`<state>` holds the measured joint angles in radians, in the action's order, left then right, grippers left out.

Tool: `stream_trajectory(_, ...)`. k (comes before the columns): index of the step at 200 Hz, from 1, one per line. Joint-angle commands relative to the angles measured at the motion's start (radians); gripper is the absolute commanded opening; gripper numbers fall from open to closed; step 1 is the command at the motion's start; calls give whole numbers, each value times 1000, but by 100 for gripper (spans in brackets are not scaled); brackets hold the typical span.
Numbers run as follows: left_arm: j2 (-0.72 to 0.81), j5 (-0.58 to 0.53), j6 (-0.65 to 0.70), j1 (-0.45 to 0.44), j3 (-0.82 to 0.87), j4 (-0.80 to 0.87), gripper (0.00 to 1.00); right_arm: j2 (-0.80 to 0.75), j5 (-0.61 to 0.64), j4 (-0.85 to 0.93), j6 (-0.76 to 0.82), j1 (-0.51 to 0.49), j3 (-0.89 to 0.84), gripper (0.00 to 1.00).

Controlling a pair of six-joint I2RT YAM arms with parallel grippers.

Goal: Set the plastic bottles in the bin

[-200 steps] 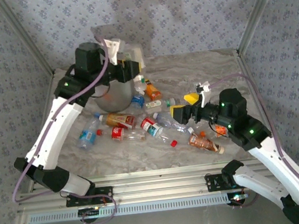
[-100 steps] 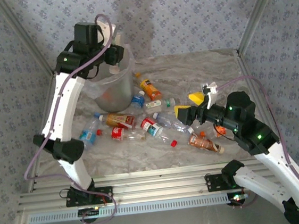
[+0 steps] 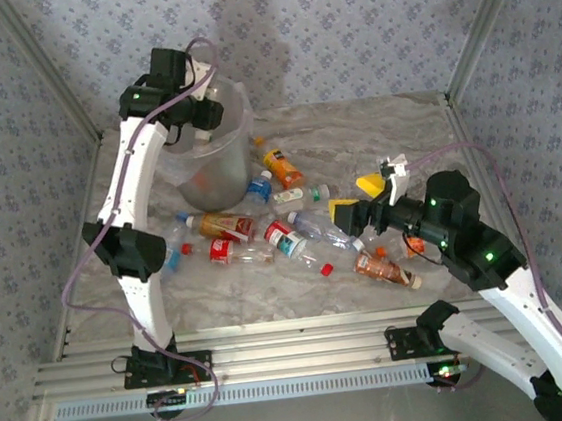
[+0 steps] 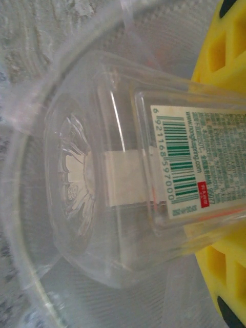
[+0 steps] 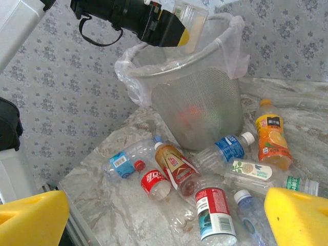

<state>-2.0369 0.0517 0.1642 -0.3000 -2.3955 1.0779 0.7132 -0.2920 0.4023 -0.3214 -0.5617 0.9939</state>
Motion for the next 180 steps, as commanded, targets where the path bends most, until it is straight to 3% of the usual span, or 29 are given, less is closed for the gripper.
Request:
stream_trajectory(1, -17, 82, -18, 24, 53, 1, 48, 7, -7, 19, 16, -3, 32, 100)
stream_trajectory(53, -32, 229, -66, 44, 180, -68, 53, 31, -9, 15, 22, -2, 31, 100)
stream_trajectory(142, -4, 249, -126, 54, 213, -88, 79, 33, 7, 39, 20, 3, 14, 100)
stream_trajectory(180, 55, 255, -159, 74, 216, -92, 84, 42, 50, 75, 20, 3, 5, 100)
